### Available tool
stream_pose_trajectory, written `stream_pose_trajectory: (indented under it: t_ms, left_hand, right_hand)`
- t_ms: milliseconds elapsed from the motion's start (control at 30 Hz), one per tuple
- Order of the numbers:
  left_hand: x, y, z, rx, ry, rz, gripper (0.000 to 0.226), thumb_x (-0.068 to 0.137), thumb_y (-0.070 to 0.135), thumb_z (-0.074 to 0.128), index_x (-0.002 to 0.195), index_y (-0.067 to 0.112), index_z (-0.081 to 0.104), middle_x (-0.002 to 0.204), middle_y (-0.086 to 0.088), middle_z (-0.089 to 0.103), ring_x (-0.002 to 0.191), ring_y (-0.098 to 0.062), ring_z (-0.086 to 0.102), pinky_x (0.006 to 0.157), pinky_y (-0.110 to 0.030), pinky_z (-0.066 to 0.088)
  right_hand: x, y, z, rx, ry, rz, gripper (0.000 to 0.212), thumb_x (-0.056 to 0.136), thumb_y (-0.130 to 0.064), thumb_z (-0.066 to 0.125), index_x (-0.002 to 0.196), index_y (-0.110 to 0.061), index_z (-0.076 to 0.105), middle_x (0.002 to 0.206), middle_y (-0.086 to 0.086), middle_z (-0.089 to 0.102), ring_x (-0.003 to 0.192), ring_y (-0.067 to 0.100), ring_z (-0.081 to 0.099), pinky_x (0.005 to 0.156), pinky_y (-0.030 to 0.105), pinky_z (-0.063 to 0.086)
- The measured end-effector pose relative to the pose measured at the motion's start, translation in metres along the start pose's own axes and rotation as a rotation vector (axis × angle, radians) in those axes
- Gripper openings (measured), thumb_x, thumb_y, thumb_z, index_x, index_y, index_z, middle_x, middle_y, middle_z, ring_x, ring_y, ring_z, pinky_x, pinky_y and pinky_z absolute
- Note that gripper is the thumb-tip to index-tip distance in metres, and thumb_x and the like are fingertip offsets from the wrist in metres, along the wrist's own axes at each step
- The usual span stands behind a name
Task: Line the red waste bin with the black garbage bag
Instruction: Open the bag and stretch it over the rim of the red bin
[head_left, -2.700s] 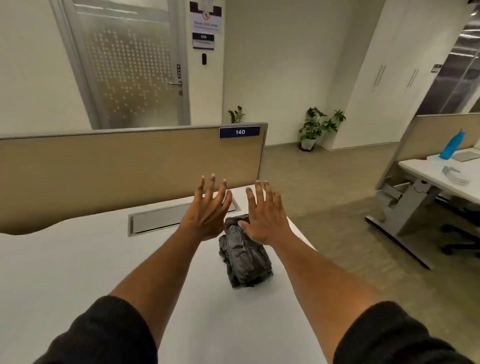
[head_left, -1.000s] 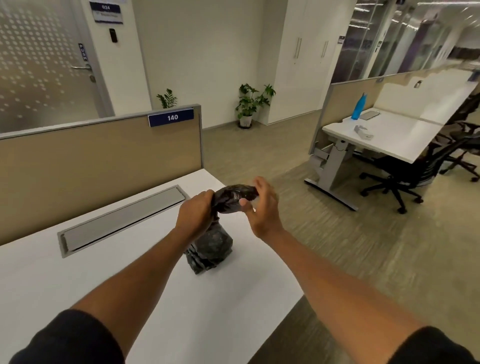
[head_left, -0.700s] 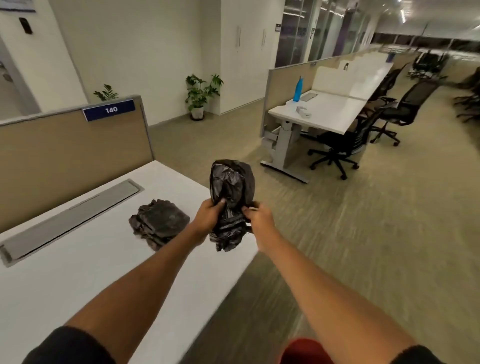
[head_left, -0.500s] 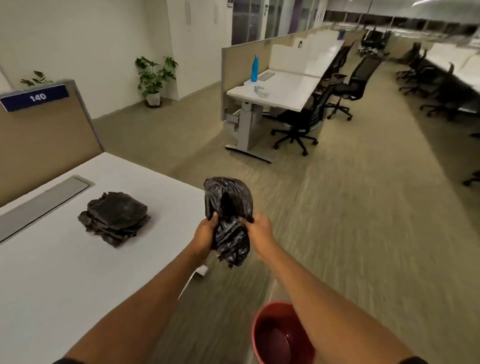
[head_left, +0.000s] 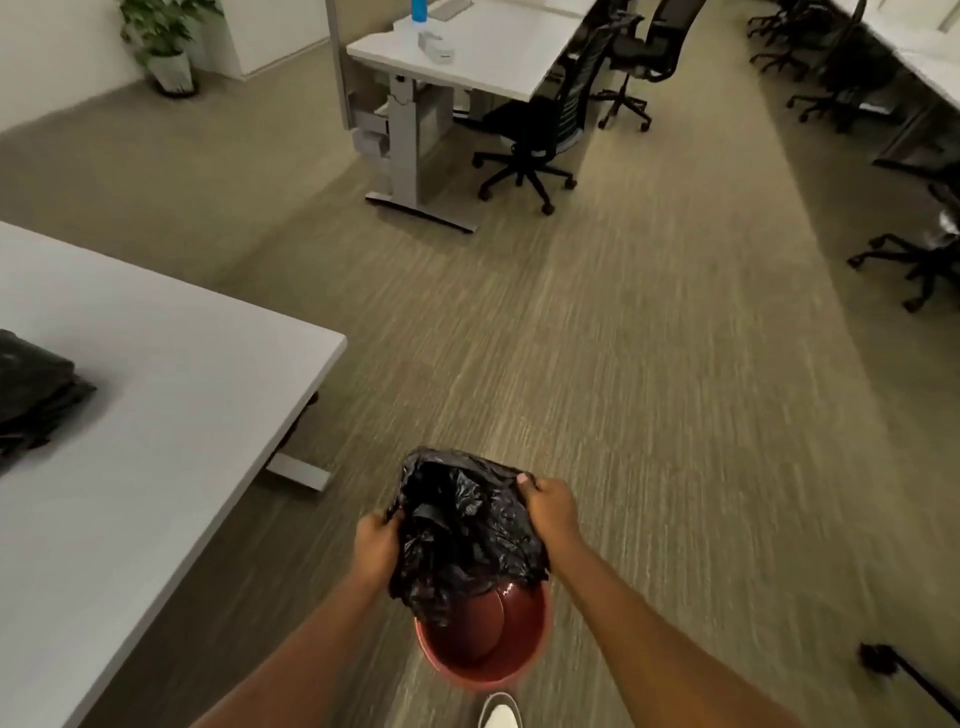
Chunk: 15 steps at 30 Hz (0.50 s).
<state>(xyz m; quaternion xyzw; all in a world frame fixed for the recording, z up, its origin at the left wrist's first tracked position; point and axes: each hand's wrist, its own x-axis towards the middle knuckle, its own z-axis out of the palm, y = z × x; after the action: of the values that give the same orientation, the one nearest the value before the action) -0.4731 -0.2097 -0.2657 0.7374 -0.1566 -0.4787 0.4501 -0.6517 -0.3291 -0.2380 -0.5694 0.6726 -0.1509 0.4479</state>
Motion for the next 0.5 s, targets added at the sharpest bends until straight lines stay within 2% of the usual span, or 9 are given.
stream_pose_trajectory:
  t_ms: [67, 100, 167, 233, 300, 367, 433, 500]
  left_hand:
    - [0.015, -0.029, 0.015, 0.113, 0.022, -0.011, 0.032, 0.094, 0.017, 0.051, 0.068, 0.001, 0.059, 0.065, -0.01, 0.061, 0.066, -0.021, 0.061, 0.058, -0.031, 0.045]
    - [0.022, -0.043, 0.021, 0.187, 0.01, -0.007, 0.033, 0.094, 0.019, 0.052, 0.064, 0.004, 0.056, 0.063, -0.009, 0.057, 0.066, -0.02, 0.055, 0.058, -0.031, 0.04]
    - [0.037, -0.071, 0.033, 0.315, -0.031, 0.004, 0.039, 0.094, 0.016, 0.053, 0.056, 0.012, 0.049, 0.057, -0.004, 0.05, 0.064, -0.017, 0.048, 0.054, -0.029, 0.032]
    - [0.049, -0.095, 0.043, 0.377, -0.09, -0.017, 0.043, 0.094, 0.012, 0.054, 0.051, 0.016, 0.048, 0.046, 0.007, 0.048, 0.053, -0.013, 0.045, 0.049, -0.023, 0.03]
    - [0.057, -0.113, 0.052, 0.381, -0.141, -0.064, 0.044, 0.094, 0.015, 0.054, 0.05, 0.017, 0.048, 0.037, 0.013, 0.044, 0.042, -0.001, 0.041, 0.049, -0.024, 0.029]
    - [0.063, -0.124, 0.06, 0.34, -0.147, -0.102, 0.045, 0.095, 0.011, 0.052, 0.05, 0.016, 0.048, 0.033, 0.013, 0.045, 0.036, 0.003, 0.04, 0.047, -0.023, 0.032]
    - [0.067, -0.132, 0.069, 0.284, -0.151, -0.129, 0.044, 0.095, 0.003, 0.047, 0.054, 0.014, 0.054, 0.034, 0.012, 0.052, 0.036, 0.006, 0.045, 0.046, -0.017, 0.036]
    - [0.067, -0.138, 0.077, 0.258, -0.139, -0.159, 0.045, 0.095, -0.002, 0.043, 0.053, 0.011, 0.053, 0.032, 0.011, 0.052, 0.034, 0.005, 0.045, 0.042, -0.014, 0.034]
  right_hand:
    - [0.029, 0.03, -0.007, -0.032, -0.018, 0.079, 0.038, 0.093, -0.027, 0.054, 0.067, -0.001, 0.062, 0.065, 0.008, 0.054, 0.063, 0.022, 0.05, 0.06, 0.031, 0.031]
    - [0.043, 0.044, -0.01, -0.012, -0.014, 0.123, 0.034, 0.092, -0.026, 0.054, 0.077, 0.002, 0.065, 0.074, 0.011, 0.058, 0.07, 0.024, 0.054, 0.062, 0.031, 0.035]
    - [0.07, 0.076, -0.018, 0.056, 0.005, 0.233, 0.024, 0.09, -0.022, 0.056, 0.081, -0.001, 0.065, 0.084, 0.015, 0.06, 0.079, 0.028, 0.059, 0.068, 0.034, 0.043]
    - [0.088, 0.106, -0.024, 0.147, -0.04, 0.361, 0.017, 0.09, -0.016, 0.054, 0.091, -0.003, 0.064, 0.086, 0.013, 0.061, 0.078, 0.027, 0.06, 0.069, 0.031, 0.047]
    - [0.1, 0.132, -0.027, 0.248, -0.175, 0.477, 0.017, 0.094, -0.014, 0.045, 0.095, -0.008, 0.06, 0.081, 0.009, 0.06, 0.071, 0.024, 0.059, 0.064, 0.029, 0.049]
    - [0.114, 0.153, -0.027, 0.453, -0.251, 0.615, 0.027, 0.099, -0.014, 0.037, 0.089, -0.003, 0.059, 0.085, 0.013, 0.06, 0.072, 0.026, 0.057, 0.063, 0.033, 0.049]
    - [0.125, 0.171, -0.021, 0.758, -0.262, 0.712, 0.039, 0.101, -0.024, 0.033, 0.108, 0.006, 0.058, 0.108, 0.023, 0.061, 0.088, 0.034, 0.059, 0.081, 0.041, 0.05]
    - [0.128, 0.183, -0.012, 0.913, -0.244, 0.782, 0.054, 0.098, -0.041, 0.036, 0.129, 0.0, 0.049, 0.123, 0.025, 0.057, 0.102, 0.036, 0.059, 0.091, 0.045, 0.05]
